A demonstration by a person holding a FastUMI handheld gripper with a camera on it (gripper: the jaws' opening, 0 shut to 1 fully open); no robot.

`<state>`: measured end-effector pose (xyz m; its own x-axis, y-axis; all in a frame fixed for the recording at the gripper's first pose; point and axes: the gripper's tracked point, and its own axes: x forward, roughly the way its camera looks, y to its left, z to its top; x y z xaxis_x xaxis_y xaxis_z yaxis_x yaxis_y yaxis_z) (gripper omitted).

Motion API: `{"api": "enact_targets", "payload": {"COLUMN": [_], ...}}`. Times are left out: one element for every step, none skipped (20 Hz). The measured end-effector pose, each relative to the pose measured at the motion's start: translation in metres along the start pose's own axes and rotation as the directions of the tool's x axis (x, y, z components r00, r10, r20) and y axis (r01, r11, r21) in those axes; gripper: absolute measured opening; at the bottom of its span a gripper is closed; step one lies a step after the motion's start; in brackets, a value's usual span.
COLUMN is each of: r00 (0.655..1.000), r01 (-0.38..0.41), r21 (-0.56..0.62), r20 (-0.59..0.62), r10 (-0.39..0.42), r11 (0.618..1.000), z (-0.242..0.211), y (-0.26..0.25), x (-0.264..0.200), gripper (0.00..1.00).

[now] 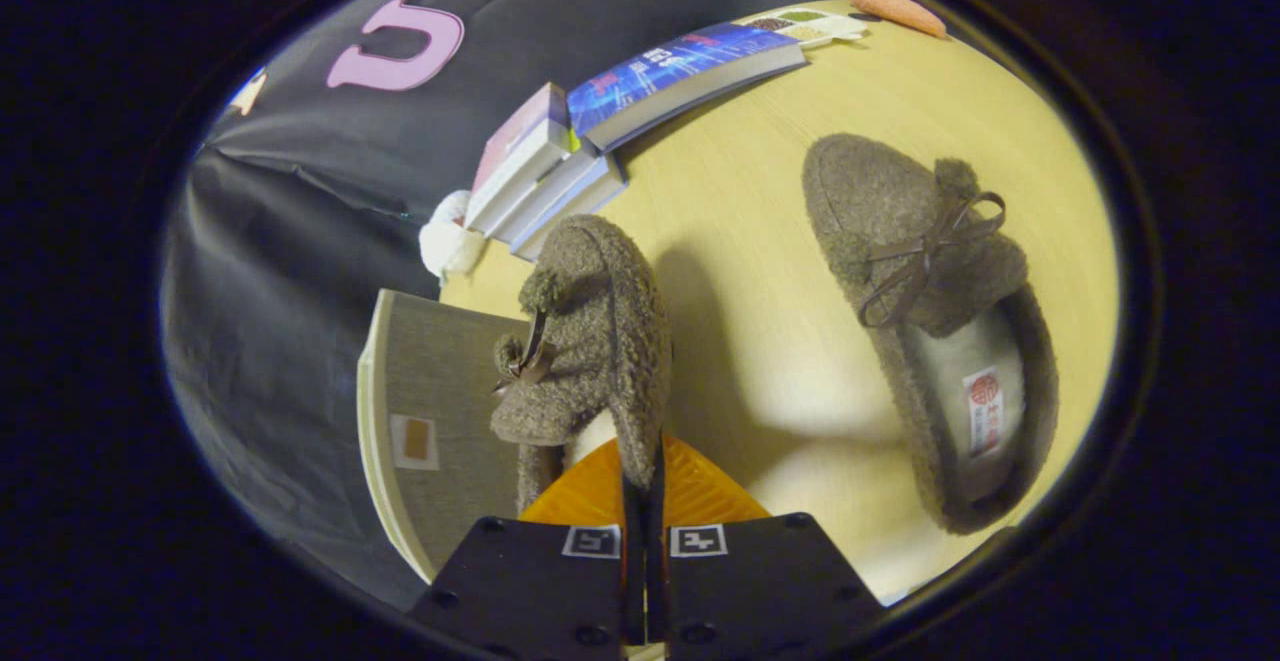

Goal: Open the storage box then place both shoes into the box .Put the left shoe in first, then the right shoe, with the right side of both shoes facing outward in a uniform manner.

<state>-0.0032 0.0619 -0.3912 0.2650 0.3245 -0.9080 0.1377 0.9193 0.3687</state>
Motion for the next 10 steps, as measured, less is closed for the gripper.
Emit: {"api": "enact_targets", "payload": {"r00": [1.0,0.998,0.997,0.995,0.994,0.992,0.989,0.986,0.983,0.979], "r01": [-0.028,-0.053,-0.075,-0.092,-0.103,-0.114,-0.129,-0.146,-0.166,-0.188], "r21": [0.018,0.035,0.051,0.057,0.052,0.042,0.032,0.021,0.008,-0.009], "r20": [0.008,0.019,0.029,0.041,0.053,0.065,0.075,0.08,0.082,0.082], "r10": [0.028,0.052,0.074,0.089,0.1,0.111,0.126,0.144,0.165,0.188], "r11": [0.999,0.998,0.996,0.994,0.993,0.993,0.991,0.989,0.986,0.982], "z": [0.001,0.003,0.004,0.005,0.007,0.009,0.01,0.008,0.007,0.004], "y": [0.01,0.019,0.027,0.035,0.043,0.052,0.063,0.075,0.088,0.103], "x": [-0.006,-0.013,-0.021,-0.029,-0.037,-0.046,-0.055,-0.064,-0.072,-0.082], "gripper": [0.04,0.04,0.05,0.04,0.04,0.04,0.04,0.04,0.04,0.04]}}
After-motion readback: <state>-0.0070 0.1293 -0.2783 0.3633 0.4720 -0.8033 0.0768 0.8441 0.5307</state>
